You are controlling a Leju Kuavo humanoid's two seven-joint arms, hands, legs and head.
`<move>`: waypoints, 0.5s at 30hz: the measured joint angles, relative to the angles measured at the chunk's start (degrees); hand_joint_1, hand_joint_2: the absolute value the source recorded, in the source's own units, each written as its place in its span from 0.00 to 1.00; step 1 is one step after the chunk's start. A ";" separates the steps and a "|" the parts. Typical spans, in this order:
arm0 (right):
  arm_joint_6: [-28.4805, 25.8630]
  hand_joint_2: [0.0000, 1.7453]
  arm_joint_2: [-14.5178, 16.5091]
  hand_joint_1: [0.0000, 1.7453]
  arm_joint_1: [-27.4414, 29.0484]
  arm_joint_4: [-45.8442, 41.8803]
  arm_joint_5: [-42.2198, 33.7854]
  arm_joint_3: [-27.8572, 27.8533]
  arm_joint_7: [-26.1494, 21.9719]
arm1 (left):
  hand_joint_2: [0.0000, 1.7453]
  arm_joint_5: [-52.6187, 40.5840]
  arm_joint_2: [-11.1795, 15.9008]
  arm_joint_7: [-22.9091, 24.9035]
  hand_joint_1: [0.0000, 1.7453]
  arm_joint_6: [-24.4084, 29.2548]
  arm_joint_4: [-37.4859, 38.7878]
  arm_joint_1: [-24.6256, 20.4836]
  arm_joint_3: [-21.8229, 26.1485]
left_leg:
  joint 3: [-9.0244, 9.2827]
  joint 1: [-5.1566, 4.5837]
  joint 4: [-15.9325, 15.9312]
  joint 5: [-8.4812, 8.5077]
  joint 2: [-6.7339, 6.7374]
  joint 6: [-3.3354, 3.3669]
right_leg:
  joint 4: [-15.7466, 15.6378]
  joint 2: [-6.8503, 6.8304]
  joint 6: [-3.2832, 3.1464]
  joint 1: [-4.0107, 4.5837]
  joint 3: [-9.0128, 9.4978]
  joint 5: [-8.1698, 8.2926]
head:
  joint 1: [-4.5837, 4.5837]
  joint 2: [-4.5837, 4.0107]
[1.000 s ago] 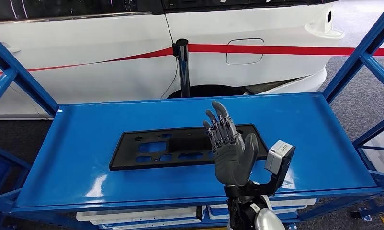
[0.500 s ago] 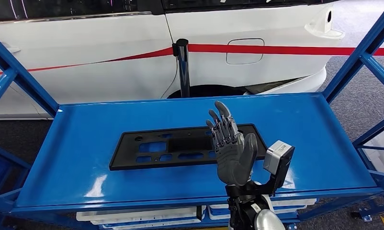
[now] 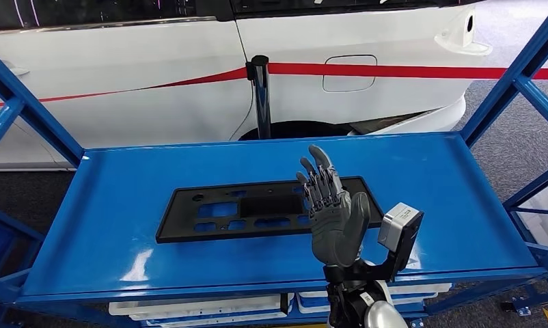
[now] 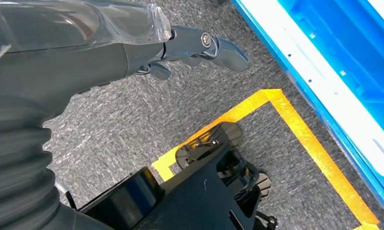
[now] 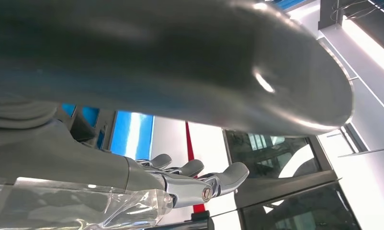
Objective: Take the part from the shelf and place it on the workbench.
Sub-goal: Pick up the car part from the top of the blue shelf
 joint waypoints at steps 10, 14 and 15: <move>-0.11 0.50 -0.45 0.00 0.04 -0.32 0.33 -0.22 -0.07 | 0.00 0.28 0.00 0.17 0.00 1.16 0.00 -0.03 0.02 | 0.00 0.00 0.00 0.00 0.00 0.00 | 0.00 0.00 0.00 0.00 0.00 0.00 | 0.00 -0.01; -0.27 0.25 -0.56 0.00 0.04 -0.32 0.73 -0.22 0.20 | 0.00 0.28 0.00 0.17 0.00 0.88 0.00 0.00 0.01 | 0.00 0.00 0.00 0.00 0.00 0.00 | 0.00 0.00 0.00 0.00 0.00 0.00 | 0.00 0.00; -0.27 0.00 -0.58 0.00 0.04 -0.32 0.76 -0.22 0.26 | 0.00 0.28 0.00 0.17 0.00 0.85 0.00 0.00 0.01 | 0.00 0.00 0.00 0.00 0.00 0.00 | 0.00 0.00 0.00 0.00 0.00 0.00 | 0.00 0.00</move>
